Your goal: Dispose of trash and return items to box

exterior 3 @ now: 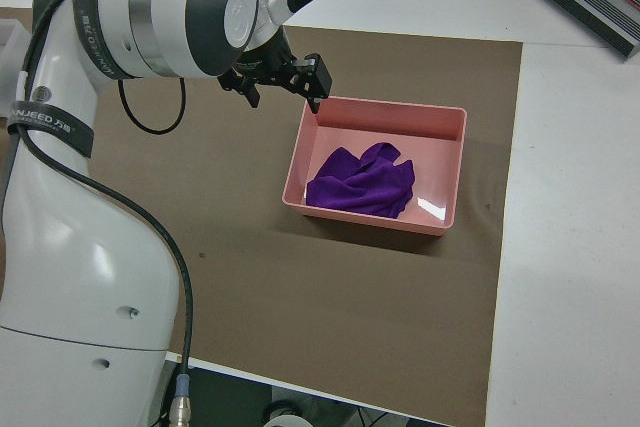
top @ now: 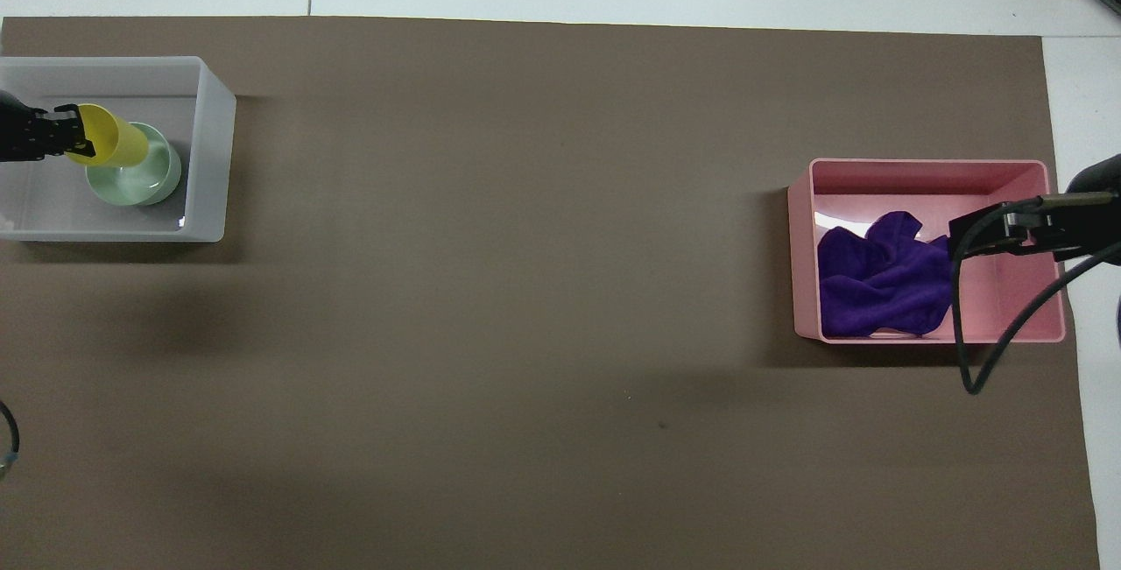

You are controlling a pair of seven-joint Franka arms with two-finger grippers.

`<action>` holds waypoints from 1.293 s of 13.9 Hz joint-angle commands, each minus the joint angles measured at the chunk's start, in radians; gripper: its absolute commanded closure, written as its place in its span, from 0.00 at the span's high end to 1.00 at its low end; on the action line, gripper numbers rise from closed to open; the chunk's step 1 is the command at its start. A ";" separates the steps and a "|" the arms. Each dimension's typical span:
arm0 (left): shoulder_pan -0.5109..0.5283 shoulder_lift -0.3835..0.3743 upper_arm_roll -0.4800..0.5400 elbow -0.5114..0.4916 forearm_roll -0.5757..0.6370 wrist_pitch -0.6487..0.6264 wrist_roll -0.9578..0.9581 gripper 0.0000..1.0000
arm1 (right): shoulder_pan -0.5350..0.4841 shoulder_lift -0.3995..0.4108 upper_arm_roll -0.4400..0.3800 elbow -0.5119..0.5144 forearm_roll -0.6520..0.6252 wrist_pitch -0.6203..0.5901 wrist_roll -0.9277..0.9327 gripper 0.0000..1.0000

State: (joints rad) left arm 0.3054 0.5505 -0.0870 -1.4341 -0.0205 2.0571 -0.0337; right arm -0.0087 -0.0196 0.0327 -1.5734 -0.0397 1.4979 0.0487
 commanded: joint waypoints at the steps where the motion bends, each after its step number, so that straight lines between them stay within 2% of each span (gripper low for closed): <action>1: -0.005 0.006 0.004 -0.002 0.028 -0.015 0.017 0.21 | -0.014 -0.008 0.003 -0.011 0.026 -0.005 -0.024 1.00; 2: -0.014 0.006 0.003 -0.006 0.022 -0.014 0.011 0.86 | -0.014 -0.008 0.003 -0.011 0.026 -0.005 -0.024 1.00; 3: -0.023 0.011 0.003 -0.018 0.022 -0.011 0.012 1.00 | -0.014 -0.008 0.003 -0.011 0.026 -0.005 -0.024 1.00; 6: -0.031 -0.009 0.001 0.006 0.027 0.001 0.018 1.00 | -0.014 -0.008 0.003 -0.011 0.026 -0.005 -0.024 1.00; 8: -0.026 -0.044 0.000 0.055 0.028 -0.015 0.027 1.00 | -0.014 -0.008 0.003 -0.011 0.026 -0.005 -0.024 1.00; 10: -0.029 -0.093 0.006 0.055 0.037 -0.023 0.087 1.00 | -0.014 -0.008 0.003 -0.011 0.026 -0.005 -0.024 1.00; 11: -0.037 -0.134 0.003 0.051 0.036 -0.053 0.090 1.00 | -0.014 -0.008 0.003 -0.011 0.026 -0.005 -0.024 1.00; 14: -0.092 -0.246 -0.011 0.052 0.036 -0.266 0.091 1.00 | -0.014 -0.008 0.003 -0.011 0.026 -0.005 -0.024 1.00; 16: -0.149 -0.311 -0.010 0.049 0.037 -0.348 0.083 1.00 | -0.014 -0.008 0.003 -0.011 0.026 -0.005 -0.024 1.00; 18: -0.160 -0.368 -0.014 0.050 0.040 -0.441 0.081 1.00 | -0.014 -0.008 0.003 -0.011 0.026 -0.005 -0.024 1.00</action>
State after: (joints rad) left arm 0.1585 0.2430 -0.1096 -1.3623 -0.0059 1.6847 0.0466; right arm -0.0087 -0.0196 0.0327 -1.5734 -0.0397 1.4979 0.0487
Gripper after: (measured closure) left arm 0.000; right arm 0.000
